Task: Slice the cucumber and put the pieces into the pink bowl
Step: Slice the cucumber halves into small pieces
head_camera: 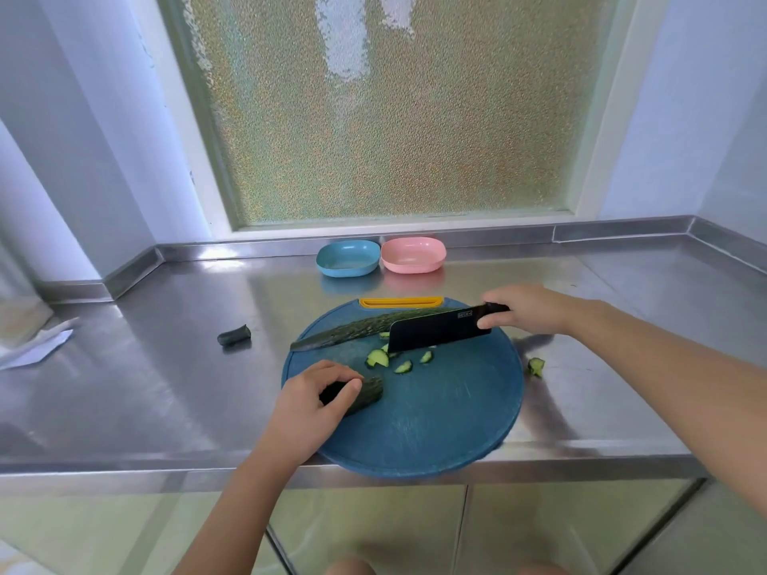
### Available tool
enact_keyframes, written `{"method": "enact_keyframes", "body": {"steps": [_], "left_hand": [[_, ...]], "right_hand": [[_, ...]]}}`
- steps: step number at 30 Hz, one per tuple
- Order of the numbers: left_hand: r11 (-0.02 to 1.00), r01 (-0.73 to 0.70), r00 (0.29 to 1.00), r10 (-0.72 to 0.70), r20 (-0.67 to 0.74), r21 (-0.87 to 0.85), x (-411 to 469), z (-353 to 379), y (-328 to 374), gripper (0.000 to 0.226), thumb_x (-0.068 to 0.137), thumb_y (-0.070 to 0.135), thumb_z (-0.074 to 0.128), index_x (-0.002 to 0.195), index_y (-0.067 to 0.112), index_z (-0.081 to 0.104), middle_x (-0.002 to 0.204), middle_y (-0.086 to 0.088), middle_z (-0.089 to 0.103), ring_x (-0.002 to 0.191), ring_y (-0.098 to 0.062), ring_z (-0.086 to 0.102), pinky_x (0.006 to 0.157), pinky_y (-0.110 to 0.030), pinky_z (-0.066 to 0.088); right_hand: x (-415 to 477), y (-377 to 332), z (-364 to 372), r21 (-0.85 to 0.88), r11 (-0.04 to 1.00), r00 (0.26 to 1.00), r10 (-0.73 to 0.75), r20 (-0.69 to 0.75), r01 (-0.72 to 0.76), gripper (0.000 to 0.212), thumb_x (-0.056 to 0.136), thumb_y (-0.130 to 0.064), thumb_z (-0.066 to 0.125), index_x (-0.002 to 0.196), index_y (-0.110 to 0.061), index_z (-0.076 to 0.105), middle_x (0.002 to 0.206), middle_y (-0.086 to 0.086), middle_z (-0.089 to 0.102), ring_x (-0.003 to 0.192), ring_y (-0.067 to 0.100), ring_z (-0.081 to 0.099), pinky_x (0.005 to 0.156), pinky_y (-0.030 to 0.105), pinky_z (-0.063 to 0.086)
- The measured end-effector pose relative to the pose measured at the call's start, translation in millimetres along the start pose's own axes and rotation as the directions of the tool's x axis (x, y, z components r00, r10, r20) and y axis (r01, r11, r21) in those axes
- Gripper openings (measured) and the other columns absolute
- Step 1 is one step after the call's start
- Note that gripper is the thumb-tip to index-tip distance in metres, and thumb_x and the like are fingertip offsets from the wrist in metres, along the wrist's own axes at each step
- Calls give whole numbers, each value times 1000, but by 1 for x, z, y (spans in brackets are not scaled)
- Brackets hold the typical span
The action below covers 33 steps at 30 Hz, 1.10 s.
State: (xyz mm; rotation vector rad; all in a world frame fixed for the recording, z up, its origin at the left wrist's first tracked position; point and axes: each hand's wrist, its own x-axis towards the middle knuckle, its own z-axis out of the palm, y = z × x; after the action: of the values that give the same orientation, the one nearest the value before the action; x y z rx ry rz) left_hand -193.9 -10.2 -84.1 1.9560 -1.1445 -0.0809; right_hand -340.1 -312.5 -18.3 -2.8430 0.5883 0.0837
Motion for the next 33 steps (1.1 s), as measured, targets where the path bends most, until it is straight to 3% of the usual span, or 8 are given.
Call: {"method": "enact_keyframes", "body": {"steps": [3, 7, 11, 16, 25, 33], "left_hand": [[1000, 18, 1000, -18, 3, -7, 0, -1, 3, 15, 77, 46, 60, 86, 36, 66, 94, 20, 64, 93, 6, 56, 78, -4, 37], [998, 57, 998, -58, 30, 27, -2, -1, 3, 17, 79, 37, 71, 88, 33, 58, 94, 17, 61, 89, -1, 56, 76, -18, 44], [998, 12, 999, -14, 43, 59, -2, 0, 2, 22, 77, 35, 72, 88, 30, 54, 97, 16, 57, 90, 2, 53, 73, -8, 39], [997, -30, 1000, 30, 0, 69, -2, 4, -2, 25, 73, 29, 76, 82, 30, 53, 107, 19, 41, 104, 16, 41, 81, 2, 29], [998, 11, 1000, -11, 2, 57, -2, 3, -2, 28, 68, 32, 73, 78, 25, 49, 104, 21, 40, 102, 7, 44, 80, -1, 31], [997, -24, 993, 16, 115, 69, -2, 3, 0, 37, 55, 56, 57, 78, 28, 46, 107, 24, 38, 107, 4, 38, 83, -1, 28]], "right_hand": [[-2, 2, 0, 44, 999, 1000, 15, -4, -14, 34, 93, -41, 56, 69, -21, 42, 69, -2, 47, 68, 18, 44, 64, 33, 29], [-11, 4, -2, 81, 997, 998, 14, -55, -9, 32, 93, -37, 58, 69, -21, 44, 67, -3, 46, 65, 15, 43, 60, 30, 29], [-21, -6, -6, 115, 993, 999, -30, -28, 33, 34, 93, -35, 59, 67, -22, 44, 65, -4, 44, 62, 14, 41, 57, 28, 27], [-23, -19, 2, 110, 992, 995, -67, 71, 59, 31, 93, -37, 59, 69, -23, 46, 68, -4, 46, 63, 13, 41, 60, 29, 28], [-19, -26, 3, 141, 990, 996, -41, 81, 30, 28, 93, -35, 59, 69, -25, 48, 69, -6, 47, 62, 9, 41, 59, 25, 28], [-27, -19, -10, 21, 1000, 993, 15, 119, -18, 32, 93, -35, 60, 67, -23, 46, 65, -5, 44, 59, 11, 39, 59, 28, 28]]}}
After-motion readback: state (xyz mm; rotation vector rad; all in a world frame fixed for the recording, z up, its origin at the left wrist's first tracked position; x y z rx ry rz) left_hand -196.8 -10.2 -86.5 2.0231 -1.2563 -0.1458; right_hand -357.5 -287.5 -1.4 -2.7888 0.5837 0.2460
